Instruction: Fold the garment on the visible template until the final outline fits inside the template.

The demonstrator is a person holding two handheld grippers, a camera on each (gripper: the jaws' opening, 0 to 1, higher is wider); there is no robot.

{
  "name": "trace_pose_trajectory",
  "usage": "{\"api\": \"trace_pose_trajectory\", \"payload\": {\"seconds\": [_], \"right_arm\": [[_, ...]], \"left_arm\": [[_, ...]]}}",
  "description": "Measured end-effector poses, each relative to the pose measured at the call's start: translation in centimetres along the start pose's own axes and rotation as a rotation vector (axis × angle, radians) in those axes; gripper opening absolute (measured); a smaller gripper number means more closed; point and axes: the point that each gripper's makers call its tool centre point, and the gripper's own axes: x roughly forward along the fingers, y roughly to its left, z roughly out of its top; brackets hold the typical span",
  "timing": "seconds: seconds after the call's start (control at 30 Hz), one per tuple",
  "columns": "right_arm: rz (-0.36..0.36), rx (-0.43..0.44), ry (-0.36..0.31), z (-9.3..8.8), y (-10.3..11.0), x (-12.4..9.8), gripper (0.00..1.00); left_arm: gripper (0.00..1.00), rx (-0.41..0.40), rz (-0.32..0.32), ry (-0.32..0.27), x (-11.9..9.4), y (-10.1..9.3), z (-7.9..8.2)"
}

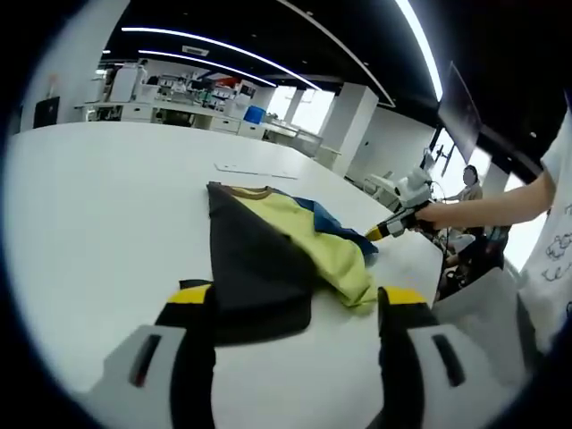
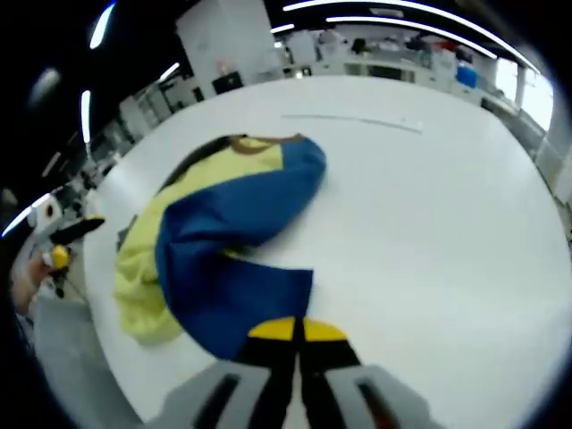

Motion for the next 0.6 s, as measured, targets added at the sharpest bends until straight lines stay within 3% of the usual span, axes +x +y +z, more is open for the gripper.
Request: {"api": "trace_pose_trajectory", "payload": {"seconds": [0.2, 0.6], "right_arm": [[-0.074, 0.043, -0.011, -0.6, -4.7, -1.9, 0.0], [-0.216, 0.106, 0.009, -2.9, -11.7, -4.6, 0.0]], "left_arm": [[0.71, 0.001, 0.0, 0.003, 0.1, 0.0, -0.1], [0.71, -0.015, 0.011, -0.003, 0.6, 0.2, 0.1]]}}
